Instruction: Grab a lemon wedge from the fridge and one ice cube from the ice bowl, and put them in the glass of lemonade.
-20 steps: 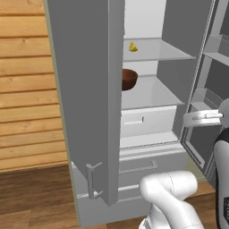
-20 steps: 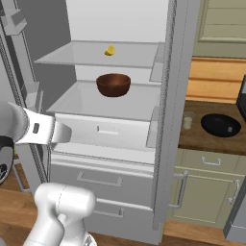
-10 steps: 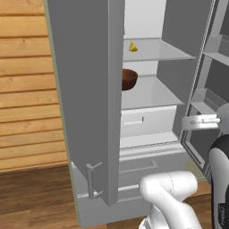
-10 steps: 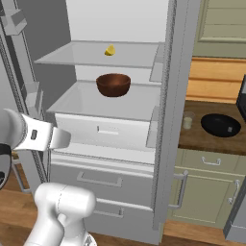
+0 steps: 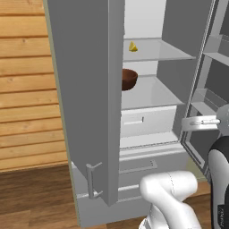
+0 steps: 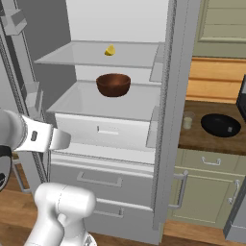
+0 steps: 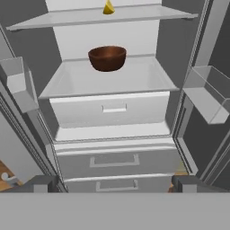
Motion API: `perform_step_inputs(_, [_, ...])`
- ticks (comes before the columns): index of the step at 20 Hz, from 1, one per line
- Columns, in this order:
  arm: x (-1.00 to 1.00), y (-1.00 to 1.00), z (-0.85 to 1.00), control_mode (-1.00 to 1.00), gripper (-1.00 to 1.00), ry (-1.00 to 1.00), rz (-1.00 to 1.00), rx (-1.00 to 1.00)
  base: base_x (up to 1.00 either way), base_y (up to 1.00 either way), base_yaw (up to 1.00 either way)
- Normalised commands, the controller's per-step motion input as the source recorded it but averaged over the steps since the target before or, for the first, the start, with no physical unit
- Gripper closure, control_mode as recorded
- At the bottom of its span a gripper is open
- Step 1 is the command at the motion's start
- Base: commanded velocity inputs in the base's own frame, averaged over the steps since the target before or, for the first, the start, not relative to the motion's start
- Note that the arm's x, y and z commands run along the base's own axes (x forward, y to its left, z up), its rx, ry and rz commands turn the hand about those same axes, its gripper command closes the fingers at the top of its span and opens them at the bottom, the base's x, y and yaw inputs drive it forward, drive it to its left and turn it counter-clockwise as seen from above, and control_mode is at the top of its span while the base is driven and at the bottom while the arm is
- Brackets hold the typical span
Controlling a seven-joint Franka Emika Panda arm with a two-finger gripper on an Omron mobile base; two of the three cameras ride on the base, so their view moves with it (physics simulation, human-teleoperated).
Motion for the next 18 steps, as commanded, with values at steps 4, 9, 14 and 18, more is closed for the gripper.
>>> perform_step_inputs(4, [0.00,0.00,0.00,1.00,-1.00,0.00,0.00,0.00,0.25,-0.01,0.00])
perform_step_inputs(9, [0.00,0.00,0.00,1.00,-1.00,0.00,0.00,0.00,0.59,-0.06,0.00])
perform_step_inputs(14, [0.00,0.00,0.00,1.00,-1.00,0.00,0.00,0.00,0.79,0.00,0.00])
perform_step_inputs(18, [0.00,0.00,0.00,1.00,-1.00,0.00,0.00,0.00,0.84,0.00,0.00])
